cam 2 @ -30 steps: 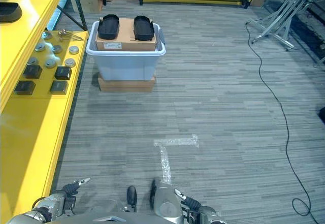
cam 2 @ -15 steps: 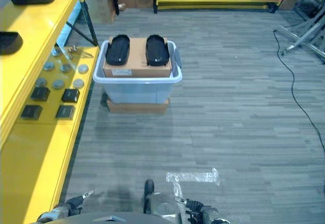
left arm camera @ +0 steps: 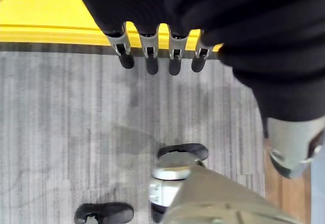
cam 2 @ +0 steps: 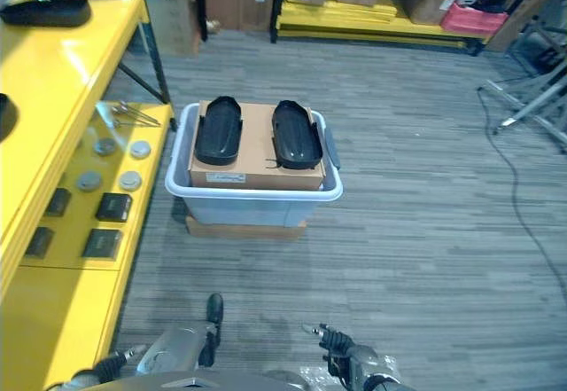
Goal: Move parts from the plastic box to the shelf.
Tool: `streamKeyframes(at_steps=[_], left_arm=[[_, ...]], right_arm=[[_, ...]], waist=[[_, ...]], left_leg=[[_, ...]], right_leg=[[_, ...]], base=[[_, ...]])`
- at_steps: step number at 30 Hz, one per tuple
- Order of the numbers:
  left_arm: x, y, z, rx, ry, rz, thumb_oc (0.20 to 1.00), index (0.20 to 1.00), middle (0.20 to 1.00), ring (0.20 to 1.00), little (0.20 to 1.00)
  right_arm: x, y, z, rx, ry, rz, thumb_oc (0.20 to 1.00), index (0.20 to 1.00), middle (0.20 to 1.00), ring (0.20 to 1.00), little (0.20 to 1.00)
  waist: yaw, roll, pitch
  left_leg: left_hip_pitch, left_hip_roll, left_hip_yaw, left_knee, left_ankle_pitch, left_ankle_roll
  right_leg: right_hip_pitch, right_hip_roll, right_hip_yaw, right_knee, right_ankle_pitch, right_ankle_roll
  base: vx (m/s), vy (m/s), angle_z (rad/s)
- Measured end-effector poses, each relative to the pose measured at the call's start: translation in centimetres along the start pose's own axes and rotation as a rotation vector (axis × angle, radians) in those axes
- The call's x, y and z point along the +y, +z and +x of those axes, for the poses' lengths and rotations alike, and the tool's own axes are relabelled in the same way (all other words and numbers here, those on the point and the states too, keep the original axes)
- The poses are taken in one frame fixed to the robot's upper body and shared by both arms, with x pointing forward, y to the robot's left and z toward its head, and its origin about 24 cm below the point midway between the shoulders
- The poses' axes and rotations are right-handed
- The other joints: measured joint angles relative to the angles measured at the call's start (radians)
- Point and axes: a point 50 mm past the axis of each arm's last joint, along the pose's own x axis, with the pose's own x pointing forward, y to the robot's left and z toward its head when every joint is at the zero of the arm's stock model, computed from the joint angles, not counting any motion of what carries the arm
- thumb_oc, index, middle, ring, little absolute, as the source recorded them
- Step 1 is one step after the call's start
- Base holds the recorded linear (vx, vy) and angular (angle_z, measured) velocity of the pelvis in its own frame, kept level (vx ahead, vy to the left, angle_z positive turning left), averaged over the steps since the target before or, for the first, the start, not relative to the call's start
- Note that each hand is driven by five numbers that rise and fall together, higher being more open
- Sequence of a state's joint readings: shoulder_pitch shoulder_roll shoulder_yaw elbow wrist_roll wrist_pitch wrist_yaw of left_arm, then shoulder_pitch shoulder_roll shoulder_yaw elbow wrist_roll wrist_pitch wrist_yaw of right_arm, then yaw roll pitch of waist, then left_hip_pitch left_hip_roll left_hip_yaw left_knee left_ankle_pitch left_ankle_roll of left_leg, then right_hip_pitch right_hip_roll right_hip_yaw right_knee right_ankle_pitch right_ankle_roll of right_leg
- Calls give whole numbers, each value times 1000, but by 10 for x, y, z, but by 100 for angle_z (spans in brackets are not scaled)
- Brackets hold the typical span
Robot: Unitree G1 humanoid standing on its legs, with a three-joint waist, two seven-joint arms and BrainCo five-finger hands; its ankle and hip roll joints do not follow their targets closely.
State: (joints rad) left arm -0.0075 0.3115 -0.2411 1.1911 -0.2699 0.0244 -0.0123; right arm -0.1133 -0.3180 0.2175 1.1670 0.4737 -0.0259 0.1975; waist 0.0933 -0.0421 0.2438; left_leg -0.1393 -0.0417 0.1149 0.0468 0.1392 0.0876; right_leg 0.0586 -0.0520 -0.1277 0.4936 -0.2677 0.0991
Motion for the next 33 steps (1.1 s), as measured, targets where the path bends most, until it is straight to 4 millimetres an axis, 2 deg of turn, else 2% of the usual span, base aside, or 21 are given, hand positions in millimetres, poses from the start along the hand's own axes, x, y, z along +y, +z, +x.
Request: streamKeyframes(at_steps=[1, 3, 4, 5, 6, 8, 9, 11, 12, 16, 17, 18, 20, 22, 23, 24, 25, 27, 29, 31, 33], left_arm=[[9, 12, 1, -23, 34, 3, 1000, 1000, 1000, 1000, 1000], [13, 33, 2, -93, 56, -19, 1000, 1000, 1000, 1000, 1000], [13, 44, 2, -133, 56, -48, 1000, 1000, 1000, 1000, 1000], [12, 51, 2, -159, 50, -69, 1000, 1000, 1000, 1000, 1000], [14, 62, 1, -202, 45, -100, 1000, 1000, 1000, 1000, 1000], [16, 62, 1, -197, 49, -116, 1000, 1000, 1000, 1000, 1000], [15, 59, 1, -185, 48, -126, 1000, 1000, 1000, 1000, 1000], [14, 50, 1, -163, 46, -138, 1000, 1000, 1000, 1000, 1000], [12, 40, 1, -141, 45, -153, 1000, 1000, 1000, 1000, 1000], [5, 8, -1, -69, 39, -208, 1000, 1000, 1000, 1000, 1000], [-3, -2, -2, -42, 21, -184, 1000, 1000, 1000, 1000, 1000], [-13, -8, -2, -24, -10, -152, 1000, 1000, 1000, 1000, 1000], [-23, 3, 0, -61, -45, -115, 1000, 1000, 1000, 1000, 1000], [-23, 16, 0, -115, -56, -59, 1000, 1000, 1000, 1000, 1000], [-24, 24, 0, -139, -64, -29, 1000, 1000, 1000, 1000, 1000], [-26, 30, 1, -157, -73, -6, 1000, 1000, 1000, 1000, 1000], [-28, 39, 1, -178, -81, 16, 1000, 1000, 1000, 1000, 1000], [-22, 67, 0, -256, -65, 64, 1000, 1000, 1000, 1000, 1000], [-16, 100, -2, -334, -46, 93, 1000, 1000, 1000, 1000, 1000], [-13, 125, -6, -397, -43, 68, 1000, 1000, 1000, 1000, 1000], [-11, 137, -9, -436, -48, 36, 1000, 1000, 1000, 1000, 1000]], right_arm=[[7, 14, 0, -89, 35, 24, 1000, 1000, 1000, 1000, 1000], [6, 11, -1, -98, 36, 36, 1000, 1000, 1000, 1000, 1000], [6, 9, -2, -104, 35, 41, 1000, 1000, 1000, 1000, 1000], [5, 10, -3, -124, 34, 45, 1000, 1000, 1000, 1000, 1000], [7, 19, -4, -187, 43, 42, 1000, 1000, 1000, 1000, 1000], [10, 29, -6, -249, 61, 60, 1000, 1000, 1000, 1000, 1000], [10, 33, -7, -275, 68, 82, 1000, 1000, 1000, 1000, 1000], [14, 43, -7, -320, 81, 96, 1000, 1000, 1000, 1000, 1000], [19, 47, -11, -364, 93, 84, 1000, 1000, 1000, 1000, 1000], [29, 73, -22, -494, 91, 21, 1000, 1000, 1000, 1000, 1000], [32, 89, -29, -563, 115, -9, 1000, 1000, 1000, 1000, 1000], [28, 105, -34, -614, 97, -51, 1000, 1000, 1000, 1000, 1000], [16, 123, -41, -660, 33, -90, 1000, 1000, 1000, 1000, 1000], [-1, 139, -48, -698, -43, -107, 1000, 1000, 1000, 1000, 1000], [-11, 167, -57, -767, -98, -131, 1000, 1000, 1000, 1000, 1000], [-19, 188, -66, -818, -142, -158, 1000, 1000, 1000, 1000, 1000], [-24, 207, -76, -868, -182, -173, 1000, 1000, 1000, 1000, 1000], [-22, 251, -96, -995, -233, -162, 1000, 1000, 1000, 1000, 1000], [-20, 281, -113, -1090, -258, -123, 1000, 1000, 1000, 1000, 1000], [-16, 304, -127, -1156, -274, -109, 1000, 1000, 1000, 1000, 1000], [-14, 319, -138, -1201, -291, -89, 1000, 1000, 1000, 1000, 1000]], waist=[[-43, 1, 8], [-45, 5, 22], [-45, 14, 28], [-44, 25, 29], [-51, 37, 36], [-72, 26, 36], [-81, 26, 36], [-102, 28, 40], [-117, 23, 36], [-110, -11, 13], [-112, -24, 13], [-130, -14, 18], [-142, -21, 35], [-141, -15, 46], [-136, -1, 72], [-137, 9, 97], [-139, 28, 114], [-132, 6, 163], [-111, -9, 201], [-93, -3, 226], [-77, 4, 251]], left_leg=[[36, -9, -8, -29, -7, 2], [73, -20, -4, -36, -25, 17], [77, -21, -8, -34, -48, -2], [80, -18, -7, -36, -65, -11], [88, -22, -4, -47, -72, -11], [100, -38, -15, -59, -72, -10], [110, -49, -28, -64, -76, -4], [130, -60, -50, -66, -83, 1], [172, -62, -71, -70, -96, 3], [193, -64, -88, -83, -119, -23], [177, -58, -87, -77, -120, -35], [149, -36, -76, -54, -144, -67], [104, 30, 50, -21, -188, -80], [84, 108, 105, -16, -191, -100], [87, 155, 109, -33, -175, -125], [88, 170, 107, -42, -155, -153], [83, 170, 105, -52, -101, -173], [42, 139, 101, -54, -53, -156], [4, 121, 86, -66, -22, -141], [-24, 116, 72, -67, -14, -137], [-28, 111, 60, -65, -9, -136]], right_leg=[[-133, -5, 1, 193, -16, -5], [-196, -17, -4, 194, -20, 3], [-228, -40, -17, 150, -18, 0], [-233, -64, -41, 64, 6, -5], [-231, -104, -42, -202, 91, 7], [-197, -145, 4, -482, 234, 41], [-176, -153, 24, -557, 284, 52], [-148, -163, 69, -583, 342, 51], [-98, -148, 86, -583, 379, 34], [-52, -108, 64, -583, 407, 17], [-45, -103, 32, -578, 415, 14], [-44, -97, 0, -578, 408, 5], [-45, -101, -57, -577, 399, -9], [-57, -100, -80, -577, 394, -18], [-61, -99, -86, -577, 395, -18], [-67, -100, -84, -578, 399, -9], [-78, -102, -81, -578, 400, -4], [-122, -123, -73, -579, 415, 17], [-153, -136, -76, -578, 440, 28], [-172, -139, -83, -578, 444, 31], [-173, -139, -86, -577, 446, 32]], base=[[81, -89, -12], [98, -208, 15], [92, -260, 8], [213, -360, 13], [248, -358, 10], [269, -303, 12], [290, -281, 19], [270, -225, 41], [278, -232, 47], [148, -173, 17], [-14, -89, 39], [-24, -72, 60], [-12, -10, 83], [5, 27, 49], [-27, 22, 10], [-45, 6, 3], [-72, -15, -8], [-78, 2, 5], [-75, 42, 29], [-39, 49, 25], [-34, 37, 17]])
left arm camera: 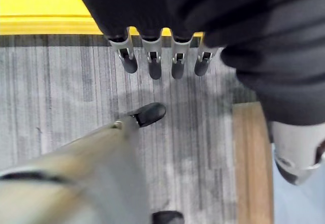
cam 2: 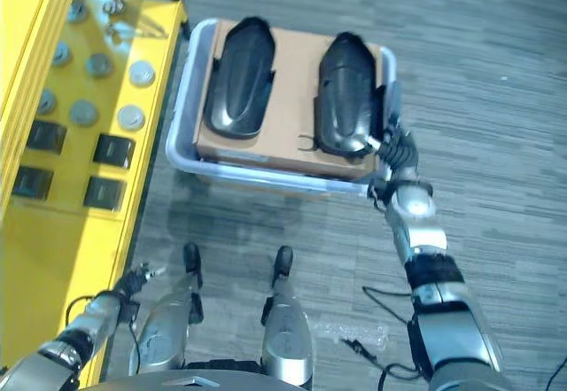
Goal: Move parts from the plastic box to the shelf.
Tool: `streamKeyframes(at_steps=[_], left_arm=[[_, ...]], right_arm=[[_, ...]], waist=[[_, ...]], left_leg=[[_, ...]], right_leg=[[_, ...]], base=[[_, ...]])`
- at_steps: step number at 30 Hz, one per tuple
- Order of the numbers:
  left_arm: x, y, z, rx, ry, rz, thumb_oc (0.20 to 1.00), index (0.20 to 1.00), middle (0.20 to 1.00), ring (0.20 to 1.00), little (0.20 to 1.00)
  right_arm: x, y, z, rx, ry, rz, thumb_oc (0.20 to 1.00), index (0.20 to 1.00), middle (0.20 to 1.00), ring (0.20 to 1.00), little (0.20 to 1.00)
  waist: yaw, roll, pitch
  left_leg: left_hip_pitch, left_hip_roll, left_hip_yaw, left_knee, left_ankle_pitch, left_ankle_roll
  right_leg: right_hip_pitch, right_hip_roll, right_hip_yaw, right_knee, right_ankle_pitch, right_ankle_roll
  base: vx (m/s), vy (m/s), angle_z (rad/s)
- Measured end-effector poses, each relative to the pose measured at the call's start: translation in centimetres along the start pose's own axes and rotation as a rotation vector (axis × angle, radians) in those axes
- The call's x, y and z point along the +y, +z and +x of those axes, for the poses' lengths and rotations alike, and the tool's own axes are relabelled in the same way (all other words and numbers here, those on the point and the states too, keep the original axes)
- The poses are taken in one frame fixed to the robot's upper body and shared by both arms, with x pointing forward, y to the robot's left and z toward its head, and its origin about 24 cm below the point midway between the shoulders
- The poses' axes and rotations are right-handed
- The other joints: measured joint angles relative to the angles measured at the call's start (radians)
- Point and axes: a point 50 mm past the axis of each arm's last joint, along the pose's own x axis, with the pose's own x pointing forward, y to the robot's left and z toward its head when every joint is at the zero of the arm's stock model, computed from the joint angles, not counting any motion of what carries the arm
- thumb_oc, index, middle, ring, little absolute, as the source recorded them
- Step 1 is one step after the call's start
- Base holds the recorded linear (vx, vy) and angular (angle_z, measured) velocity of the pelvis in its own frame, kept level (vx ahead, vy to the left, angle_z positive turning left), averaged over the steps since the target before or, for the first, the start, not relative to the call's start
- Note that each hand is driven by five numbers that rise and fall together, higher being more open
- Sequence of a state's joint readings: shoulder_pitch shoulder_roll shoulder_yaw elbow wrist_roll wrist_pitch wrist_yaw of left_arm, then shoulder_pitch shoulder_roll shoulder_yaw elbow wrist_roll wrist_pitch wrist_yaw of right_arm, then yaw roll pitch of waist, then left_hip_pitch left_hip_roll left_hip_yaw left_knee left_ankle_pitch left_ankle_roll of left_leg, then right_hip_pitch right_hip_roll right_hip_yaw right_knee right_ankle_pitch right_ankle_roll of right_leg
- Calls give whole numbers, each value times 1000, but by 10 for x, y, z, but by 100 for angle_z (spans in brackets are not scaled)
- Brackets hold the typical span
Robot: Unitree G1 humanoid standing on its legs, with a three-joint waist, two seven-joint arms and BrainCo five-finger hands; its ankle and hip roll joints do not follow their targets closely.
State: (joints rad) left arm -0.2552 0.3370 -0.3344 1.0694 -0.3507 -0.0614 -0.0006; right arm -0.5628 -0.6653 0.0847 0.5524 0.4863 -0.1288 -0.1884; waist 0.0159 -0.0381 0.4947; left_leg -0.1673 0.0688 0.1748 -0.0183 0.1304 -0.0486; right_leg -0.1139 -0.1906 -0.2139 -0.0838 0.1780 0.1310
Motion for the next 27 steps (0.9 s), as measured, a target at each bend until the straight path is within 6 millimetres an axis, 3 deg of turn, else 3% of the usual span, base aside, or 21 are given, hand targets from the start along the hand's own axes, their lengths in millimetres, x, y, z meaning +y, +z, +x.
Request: streamKeyframes(at_steps=[2, 4, 6, 9, 11, 17, 20, 22, 27], left_arm=[[-4, 15, 2, -52, -22, -19, 1000, 1000, 1000, 1000, 1000], [-8, 10, 1, -28, -36, 0, 1000, 1000, 1000, 1000, 1000], [-17, 15, 3, -37, -70, 24, 1000, 1000, 1000, 1000, 1000], [-24, 6, 1, -16, -90, 31, 1000, 1000, 1000, 1000, 1000], [-24, 0, 0, -2, -100, 30, 1000, 1000, 1000, 1000, 1000], [-25, 0, -1, -7, -108, 28, 1000, 1000, 1000, 1000, 1000], [-28, 8, -1, -54, -120, -12, 1000, 1000, 1000, 1000, 1000], [-30, 12, -1, -74, -130, -15, 1000, 1000, 1000, 1000, 1000], [-33, 19, -1, -101, -143, -30, 1000, 1000, 1000, 1000, 1000]], right_arm=[[-13, 34, 18, -82, -67, -25, 1000, 1000, 1000, 1000, 1000], [-20, 45, 29, -84, -127, -52, 1000, 1000, 1000, 1000, 1000], [-47, 68, 45, -73, -273, -141, 1000, 1000, 1000, 1000, 1000], [-51, 97, 52, -143, -340, -138, 1000, 1000, 1000, 1000, 1000], [-47, 104, 51, -178, -330, -115, 1000, 1000, 1000, 1000, 1000], [-45, 96, 48, -143, -317, -137, 1000, 1000, 1000, 1000, 1000], [-70, 65, 47, 36, -438, -282, 1000, 1000, 1000, 1000, 1000], [-76, 57, 45, 88, -464, -382, 1000, 1000, 1000, 1000, 1000], [-73, 68, 50, 112, -485, -446, 1000, 1000, 1000, 1000, 1000]], waist=[[15, 38, 31], [26, 47, 37], [46, 72, 53], [73, 84, 58], [70, 84, 58], [59, 84, 58], [57, 85, 58], [57, 87, 57], [53, 96, 58]], left_leg=[[-33, -1, -24, 0, 11, -1], [-45, -3, -32, 2, 11, 0], [-66, -5, -50, 3, 16, 1], [-67, -8, -60, -2, 16, 1], [-67, -10, -62, -4, 16, 1], [-62, -11, -59, -4, 16, 1], [-60, -10, -58, -3, 18, 3], [-66, -10, -58, -4, 21, 4], [-118, -11, -58, -6, 36, 7]], right_leg=[[-18, 1, -23, 0, 1, -1], [-23, 2, -34, 1, 1, -1], [-31, 1, -51, 1, 1, -1], [-29, -1, -63, 0, -4, 1], [-28, -3, -66, 0, -5, 0], [-25, -4, -62, 0, -4, 0], [-24, -4, -58, 0, -3, 1], [-31, -5, -58, 0, -3, 1], [-85, -5, -55, 0, 8, 0]], base=[[-28, 33, 24], [-38, 23, 15], [-20, 26, 21], [10, 57, 10], [25, 45, 7], [13, 25, -1], [0, 0, 0], [0, 0, 0], [1, 6, 0]])
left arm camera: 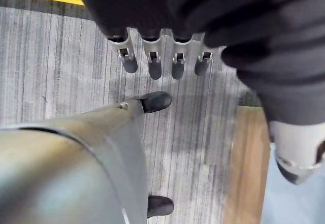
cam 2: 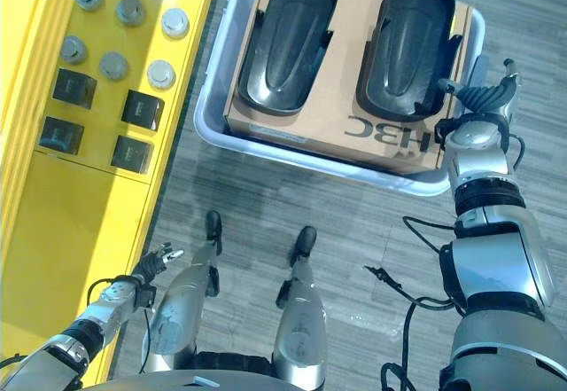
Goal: Move parts from the plastic box to the shelf.
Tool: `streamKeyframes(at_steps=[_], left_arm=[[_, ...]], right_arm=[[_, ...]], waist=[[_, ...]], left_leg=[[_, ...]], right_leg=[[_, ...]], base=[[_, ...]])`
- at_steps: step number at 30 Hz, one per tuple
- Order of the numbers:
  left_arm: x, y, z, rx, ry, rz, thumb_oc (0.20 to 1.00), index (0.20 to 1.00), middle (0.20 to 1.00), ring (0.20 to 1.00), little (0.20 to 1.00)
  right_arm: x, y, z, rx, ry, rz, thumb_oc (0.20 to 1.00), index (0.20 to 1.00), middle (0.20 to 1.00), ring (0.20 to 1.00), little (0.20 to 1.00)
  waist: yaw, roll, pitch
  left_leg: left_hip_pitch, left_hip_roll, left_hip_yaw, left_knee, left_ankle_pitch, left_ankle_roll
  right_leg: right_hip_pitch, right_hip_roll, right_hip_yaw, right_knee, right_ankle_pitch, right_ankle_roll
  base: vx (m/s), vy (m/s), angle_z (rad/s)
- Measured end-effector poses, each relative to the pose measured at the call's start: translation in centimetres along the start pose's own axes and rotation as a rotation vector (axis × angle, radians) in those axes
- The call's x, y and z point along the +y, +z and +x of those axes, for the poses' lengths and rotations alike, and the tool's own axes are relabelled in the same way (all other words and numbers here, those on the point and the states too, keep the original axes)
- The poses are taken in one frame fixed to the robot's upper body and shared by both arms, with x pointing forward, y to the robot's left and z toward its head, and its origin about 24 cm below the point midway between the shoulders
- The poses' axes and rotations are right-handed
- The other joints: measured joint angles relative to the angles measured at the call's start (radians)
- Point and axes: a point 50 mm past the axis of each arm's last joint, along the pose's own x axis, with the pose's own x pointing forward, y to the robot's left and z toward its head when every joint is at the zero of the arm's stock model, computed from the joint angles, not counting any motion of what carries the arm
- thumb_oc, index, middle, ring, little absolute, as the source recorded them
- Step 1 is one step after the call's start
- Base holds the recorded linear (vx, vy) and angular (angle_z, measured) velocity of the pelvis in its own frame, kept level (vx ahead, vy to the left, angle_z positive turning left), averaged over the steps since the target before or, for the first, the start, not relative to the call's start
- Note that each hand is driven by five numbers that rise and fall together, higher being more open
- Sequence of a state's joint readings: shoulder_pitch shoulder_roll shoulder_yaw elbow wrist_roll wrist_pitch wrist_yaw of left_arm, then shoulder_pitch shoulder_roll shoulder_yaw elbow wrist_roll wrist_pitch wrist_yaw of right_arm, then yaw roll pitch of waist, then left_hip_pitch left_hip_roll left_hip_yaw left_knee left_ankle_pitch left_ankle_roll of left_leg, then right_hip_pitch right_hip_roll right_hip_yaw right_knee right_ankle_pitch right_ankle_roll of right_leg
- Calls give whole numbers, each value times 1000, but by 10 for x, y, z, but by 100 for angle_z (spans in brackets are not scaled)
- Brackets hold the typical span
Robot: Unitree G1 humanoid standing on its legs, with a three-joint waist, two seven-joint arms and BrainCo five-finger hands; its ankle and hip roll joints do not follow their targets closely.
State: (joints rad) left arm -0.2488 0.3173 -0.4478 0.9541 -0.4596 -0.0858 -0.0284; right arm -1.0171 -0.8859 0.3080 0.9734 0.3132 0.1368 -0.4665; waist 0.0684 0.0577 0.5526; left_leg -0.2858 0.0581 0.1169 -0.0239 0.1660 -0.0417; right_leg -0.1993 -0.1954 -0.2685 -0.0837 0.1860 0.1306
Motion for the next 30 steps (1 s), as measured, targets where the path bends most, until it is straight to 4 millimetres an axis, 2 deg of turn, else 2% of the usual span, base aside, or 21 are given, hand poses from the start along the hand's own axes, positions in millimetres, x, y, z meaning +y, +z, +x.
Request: streamKeyframes(at_steps=[1, 6, 7, 8, 9, 10, 16, 18, 20, 22, 27, 28, 29, 30], left_arm=[[0, 0, 0, 4, -2, -5, 1000, 1000, 1000, 1000, 1000], [1, -2, 0, 13, -3, -4, 1000, 1000, 1000, 1000, 1000], [3, -2, -1, 14, 0, -1, 1000, 1000, 1000, 1000, 1000], [4, -1, -1, 13, 2, 1, 1000, 1000, 1000, 1000, 1000], [5, -1, -1, 12, 1, 2, 1000, 1000, 1000, 1000, 1000], [5, -1, -1, 12, 0, 3, 1000, 1000, 1000, 1000, 1000], [5, 0, -2, 0, -20, 7, 1000, 1000, 1000, 1000, 1000], [5, 2, -2, -15, -30, 19, 1000, 1000, 1000, 1000, 1000], [4, 4, -2, -33, -37, 20, 1000, 1000, 1000, 1000, 1000], [5, 8, -4, -62, -43, 43, 1000, 1000, 1000, 1000, 1000], [12, 17, -7, -118, -31, 89, 1000, 1000, 1000, 1000, 1000], [14, 17, -9, -133, -25, 96, 1000, 1000, 1000, 1000, 1000], [13, 38, -13, -211, -45, 116, 1000, 1000, 1000, 1000, 1000], [13, 44, -19, -249, -66, 126, 1000, 1000, 1000, 1000, 1000]], right_arm=[[2, 5, 1, 16, 31, -27, 1000, 1000, 1000, 1000, 1000], [8, -3, 1, 95, 149, -94, 1000, 1000, 1000, 1000, 1000], [1, -3, 4, 111, 173, -109, 718, 718, 718, 718, 718], [-4, -2, 6, 115, 183, -111, 718, 718, 718, 718, 718], [-7, -5, 7, 130, 205, -119, 395, 395, 395, 395, 395], [-12, -6, 8, 141, 235, -120, 200, 200, 200, 200, 200], [-34, -22, 15, 225, 218, -142, 200, 200, 200, 200, 200], [-39, -31, 14, 257, 194, -113, 200, 200, 200, 200, 200], [-39, -48, 10, 317, 187, -112, 200, 200, 200, 200, 200], [-34, -78, 0, 397, 203, -128, 200, 200, 200, 200, 200], [-36, -126, -19, 527, 201, -116, 200, 200, 200, 200, 200], [-35, -135, -24, 558, 195, -137, 200, 200, 200, 200, 200], [-42, -169, -42, 623, 160, -101, 200, 200, 200, 200, 200], [-45, -188, -54, 663, 151, -96, 200, 200, 200, 200, 200]], waist=[[2, 9, 1], [18, 30, 1], [16, 31, 1], [16, 31, 1], [17, 31, 1], [22, 31, 0], [35, 30, -1], [36, 30, -1], [46, 29, -2], [53, 26, -4], [42, 21, -9], [37, 15, -31], [27, 11, -39], [30, 7, -43]], left_leg=[[-14, 0, -1, -6, 8, 0], [-31, -4, -1, -32, 24, 3], [-40, -6, -5, -31, 27, 5], [-42, -7, -7, -31, 27, 5], [-44, -7, -11, -31, 28, 5], [-44, -7, -14, -31, 28, 5], [-42, -7, -31, -23, 31, 4], [-35, -7, -38, -15, 31, 4], [-11, -7, -38, -16, 31, 4], [34, -7, -39, -26, 31, 4], [130, -6, -37, -51, 31, 3], [128, -5, -36, -54, 30, 3], [162, 1, -35, -54, 30, 1], [196, 3, -37, -55, 27, -2]], right_leg=[[-17, 0, 0, 0, 3, -1], [-44, -2, -1, 0, 5, 0], [-50, -5, -6, 0, 6, 1], [-50, -6, -10, 0, 6, 1], [-49, -6, -14, 0, 6, 1], [-47, -6, -18, 0, 5, 2], [-32, -5, -32, 0, 6, 1], [-13, -5, -44, 0, 5, 1], [11, -5, -45, 0, 4, 2], [54, -5, -48, 0, 0, 2], [140, -5, -51, 0, -12, 8], [135, -5, -48, 0, -17, 15], [175, 2, -55, 0, -7, 6], [212, 3, -62, 0, -15, 8]], base=[[0, 0, 0], [-2, -6, 1], [-3, -39, 8], [-9, -47, 11], [-14, -51, 10], [-17, -51, 8], [-8, -29, 7], [-22, -36, 13], [-23, -42, 5], [-34, -73, 3], [-27, -75, 1], [2, -153, 3], [18, -119, 9], [19, -100, 13]])
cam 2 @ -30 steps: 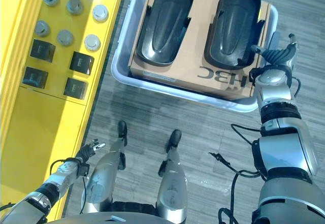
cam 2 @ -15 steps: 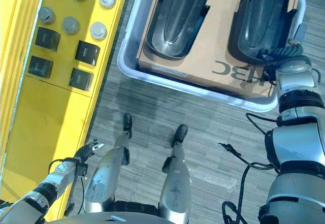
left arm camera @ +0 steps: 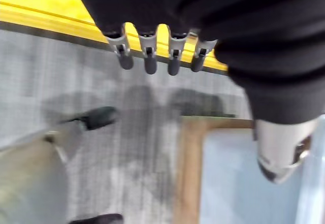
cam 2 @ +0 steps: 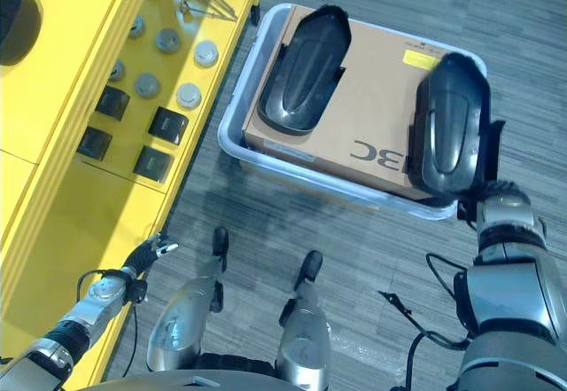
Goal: Move parts from the plastic box to the shelf.
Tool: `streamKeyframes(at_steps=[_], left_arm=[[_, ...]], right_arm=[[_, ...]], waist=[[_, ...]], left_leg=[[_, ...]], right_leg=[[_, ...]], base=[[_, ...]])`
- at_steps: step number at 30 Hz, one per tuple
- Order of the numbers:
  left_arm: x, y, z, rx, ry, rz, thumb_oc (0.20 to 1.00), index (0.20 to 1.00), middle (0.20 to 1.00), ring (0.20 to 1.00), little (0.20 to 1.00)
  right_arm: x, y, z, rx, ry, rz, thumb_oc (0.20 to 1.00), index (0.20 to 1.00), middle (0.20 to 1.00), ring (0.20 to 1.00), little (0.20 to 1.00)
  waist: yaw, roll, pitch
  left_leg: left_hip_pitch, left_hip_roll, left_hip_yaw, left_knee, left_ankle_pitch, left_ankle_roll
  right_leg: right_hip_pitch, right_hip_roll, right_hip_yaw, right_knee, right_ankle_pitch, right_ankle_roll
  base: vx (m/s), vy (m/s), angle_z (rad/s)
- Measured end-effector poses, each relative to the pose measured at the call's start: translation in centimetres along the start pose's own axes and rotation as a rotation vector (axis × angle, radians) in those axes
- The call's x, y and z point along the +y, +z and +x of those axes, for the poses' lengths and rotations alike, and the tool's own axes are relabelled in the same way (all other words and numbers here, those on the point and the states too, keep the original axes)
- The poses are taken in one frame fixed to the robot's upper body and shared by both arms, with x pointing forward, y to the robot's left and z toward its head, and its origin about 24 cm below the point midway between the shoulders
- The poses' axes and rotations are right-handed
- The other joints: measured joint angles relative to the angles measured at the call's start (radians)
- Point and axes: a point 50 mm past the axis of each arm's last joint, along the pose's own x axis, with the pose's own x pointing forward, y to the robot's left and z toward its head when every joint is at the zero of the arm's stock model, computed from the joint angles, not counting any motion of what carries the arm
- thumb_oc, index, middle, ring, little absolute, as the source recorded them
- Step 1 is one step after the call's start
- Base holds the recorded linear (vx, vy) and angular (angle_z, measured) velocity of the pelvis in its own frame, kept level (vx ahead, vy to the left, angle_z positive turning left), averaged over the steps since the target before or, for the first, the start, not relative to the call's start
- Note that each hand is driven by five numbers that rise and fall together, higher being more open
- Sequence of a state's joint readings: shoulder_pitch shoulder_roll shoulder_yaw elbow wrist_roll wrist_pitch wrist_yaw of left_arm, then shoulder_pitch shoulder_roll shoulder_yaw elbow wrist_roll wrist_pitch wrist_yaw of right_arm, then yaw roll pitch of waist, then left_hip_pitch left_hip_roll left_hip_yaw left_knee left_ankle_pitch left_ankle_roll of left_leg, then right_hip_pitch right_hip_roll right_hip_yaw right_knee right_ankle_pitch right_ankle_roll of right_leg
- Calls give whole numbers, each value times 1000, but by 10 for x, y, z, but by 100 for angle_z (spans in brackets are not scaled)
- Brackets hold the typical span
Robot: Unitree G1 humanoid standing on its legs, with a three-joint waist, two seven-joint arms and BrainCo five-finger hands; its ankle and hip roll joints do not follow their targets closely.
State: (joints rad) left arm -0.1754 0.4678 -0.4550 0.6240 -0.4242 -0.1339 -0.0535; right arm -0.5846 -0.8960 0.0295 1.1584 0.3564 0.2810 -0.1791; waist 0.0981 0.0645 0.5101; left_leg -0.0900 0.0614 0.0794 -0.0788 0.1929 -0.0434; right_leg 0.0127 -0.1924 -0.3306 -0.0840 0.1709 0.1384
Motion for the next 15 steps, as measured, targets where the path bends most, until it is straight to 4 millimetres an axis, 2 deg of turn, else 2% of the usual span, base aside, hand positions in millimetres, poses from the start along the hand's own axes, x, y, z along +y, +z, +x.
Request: streamKeyframes(at_steps=[1, 3, 6, 7, 9, 11, 13, 15], left_arm=[[1, 6, -4, -30, -11, 3, 1000, 1000, 1000, 1000, 1000], [2, 10, -8, -43, -22, 1, 1000, 1000, 1000, 1000, 1000], [5, 27, -13, -78, -44, 26, 1000, 1000, 1000, 1000, 1000], [6, 32, -14, -81, -44, 9, 1000, 1000, 1000, 1000, 1000], [9, 48, -15, -123, -37, -22, 1000, 1000, 1000, 1000, 1000], [4, 70, -17, -194, -72, -51, 1000, 1000, 1000, 1000, 1000], [2, 90, -22, -272, -95, -94, 1000, 1000, 1000, 1000, 1000], [-3, 102, -24, -316, -118, -143, 1000, 1000, 1000, 1000, 1000]], right_arm=[[0, -24, 1, 52, -10, -17, 200, 200, 200, 200, 200], [-3, -54, 0, 101, -25, -56, 200, 200, 200, 200, 200], [-8, -78, -4, 88, -71, -104, 200, 200, 200, 200, 200], [-7, -79, -7, 46, -85, -137, 200, 200, 200, 200, 200], [4, -63, -18, -119, -83, -209, 200, 200, 200, 200, 200], [17, -36, -37, -350, -84, -296, 200, 200, 200, 200, 200], [23, -10, -54, -534, -106, -345, 200, 200, 200, 200, 200], [26, 7, -66, -652, -138, -371, 200, 200, 200, 200, 200]], waist=[[0, -7, -38], [-2, -18, -119], [-29, -41, -187], [-40, -51, -215], [-69, -70, -255], [-95, -83, -323], [-101, -83, -339], [-104, -80, -360]], left_leg=[[7, 3, -1, -6, -20, -5], [2, 7, 2, -7, -28, -10], [30, 16, 5, -7, -36, -18], [38, 20, 9, -7, -38, -19], [70, 31, 18, -7, -43, -22], [79, 43, 32, -7, -53, -30], [98, 48, 46, -7, -57, -32], [105, 51, 53, -7, -57, -33]], right_leg=[[8, 0, -1, 0, -18, -2], [0, 4, 4, -1, -29, -2], [27, 13, 5, 0, -38, -5], [33, 18, 9, 0, -38, -7], [58, 26, 16, -2, -37, -11], [63, 36, 30, -6, -51, -17], [73, 40, 44, -7, -51, -19], [73, 41, 48, -7, -51, -20]], base=[[24, -99, 3], [32, -90, -6], [28, -53, -5], [-9, -42, -13], [24, -25, -18], [31, -10, -22], [-15, -10, -20], [-28, -8, -11]])
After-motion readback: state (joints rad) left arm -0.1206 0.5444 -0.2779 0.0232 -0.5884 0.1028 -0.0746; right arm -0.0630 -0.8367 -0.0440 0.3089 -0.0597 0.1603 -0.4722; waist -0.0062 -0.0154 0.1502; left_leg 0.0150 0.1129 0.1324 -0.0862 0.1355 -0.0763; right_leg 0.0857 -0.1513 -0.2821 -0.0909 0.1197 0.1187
